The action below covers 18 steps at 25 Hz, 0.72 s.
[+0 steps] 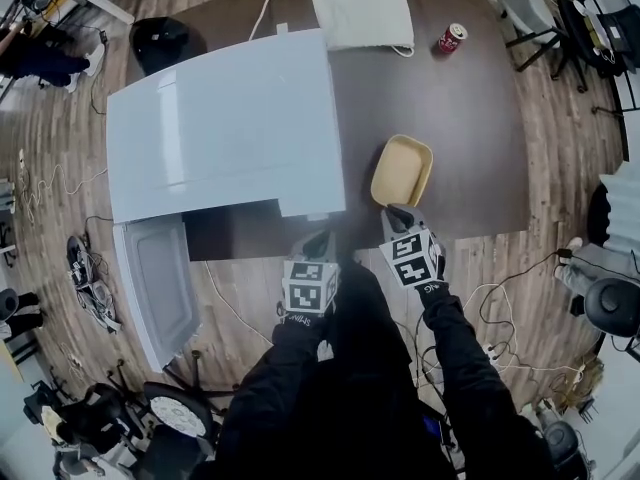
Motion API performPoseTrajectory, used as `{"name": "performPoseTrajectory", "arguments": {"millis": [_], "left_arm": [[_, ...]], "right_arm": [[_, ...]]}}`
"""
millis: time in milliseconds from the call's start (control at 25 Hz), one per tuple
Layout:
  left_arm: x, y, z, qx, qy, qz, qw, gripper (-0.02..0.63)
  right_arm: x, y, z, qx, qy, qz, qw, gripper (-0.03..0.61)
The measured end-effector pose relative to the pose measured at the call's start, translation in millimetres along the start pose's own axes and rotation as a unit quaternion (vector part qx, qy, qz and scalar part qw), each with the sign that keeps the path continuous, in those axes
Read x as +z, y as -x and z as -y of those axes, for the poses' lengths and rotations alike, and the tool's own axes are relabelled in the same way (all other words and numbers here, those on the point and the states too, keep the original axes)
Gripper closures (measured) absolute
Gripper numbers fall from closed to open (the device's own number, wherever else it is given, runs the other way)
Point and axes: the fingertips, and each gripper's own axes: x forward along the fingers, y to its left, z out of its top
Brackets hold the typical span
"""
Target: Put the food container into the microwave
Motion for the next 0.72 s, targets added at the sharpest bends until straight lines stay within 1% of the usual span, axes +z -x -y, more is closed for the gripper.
{"name": "performPoseTrajectory", "arguments": {"millis": [80,160,360,640,720], "left_arm": [[-1,-2,-1,0.0,0.0,-0.002,1.0,0.58],[-3,-2,-3,0.0,0.002,-0.004,1.0,0.58],[-8,1,-10,0.004,0.009,-0.009,0.9999,0.58],[-17,3,-17,0.011,0.028,-0.011,0.9995,0.58],[-18,3,-16,0.012,0.029,-0.011,0.9995,0.58]], "right_arm": [[-4,-6,-1,0.007,0.011,-0.009,1.0,0.512],[-8,-11,-3,0.01,0.022,-0.018,1.0,0.495],[-8,-19,0,0.004,0.055,-0.029,0.998,0.492],[-17,-31,2,0.001,0.102,-0.058,0.993,0.492],[-18,-30,5,-0.004,0.11,-0.061,0.992,0.51]]}}
